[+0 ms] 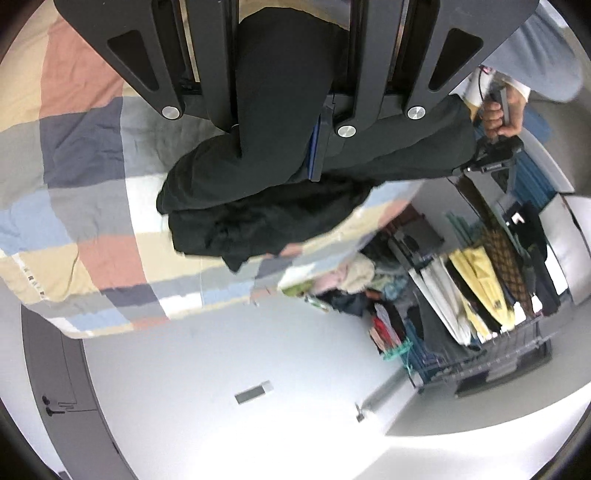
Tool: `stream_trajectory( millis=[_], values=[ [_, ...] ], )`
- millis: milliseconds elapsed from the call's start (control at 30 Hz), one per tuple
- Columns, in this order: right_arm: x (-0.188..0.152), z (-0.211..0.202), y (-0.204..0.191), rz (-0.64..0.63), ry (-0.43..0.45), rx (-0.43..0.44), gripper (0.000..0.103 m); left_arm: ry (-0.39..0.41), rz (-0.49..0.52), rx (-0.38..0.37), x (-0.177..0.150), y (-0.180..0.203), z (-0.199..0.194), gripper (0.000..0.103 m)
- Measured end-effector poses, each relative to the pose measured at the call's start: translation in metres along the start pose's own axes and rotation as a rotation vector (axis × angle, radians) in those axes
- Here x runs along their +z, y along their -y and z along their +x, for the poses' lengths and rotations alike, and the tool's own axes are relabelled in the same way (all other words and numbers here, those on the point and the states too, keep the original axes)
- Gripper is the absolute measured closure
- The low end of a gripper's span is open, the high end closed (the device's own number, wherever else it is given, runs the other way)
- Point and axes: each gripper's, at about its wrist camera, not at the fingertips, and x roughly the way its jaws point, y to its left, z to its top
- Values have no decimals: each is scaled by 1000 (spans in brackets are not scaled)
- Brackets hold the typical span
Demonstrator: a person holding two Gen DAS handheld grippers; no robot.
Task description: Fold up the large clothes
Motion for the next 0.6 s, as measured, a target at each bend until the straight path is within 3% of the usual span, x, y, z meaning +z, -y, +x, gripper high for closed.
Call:
stream_trajectory(
  millis=[267,600],
  values=[
    [34,-25,-15,4,31,27,91,25,59,-26,24,43,-35,100],
    [58,-44,-35,-21,-3,50,90,-27,109,-22,55,78,-63,99]
  ],
)
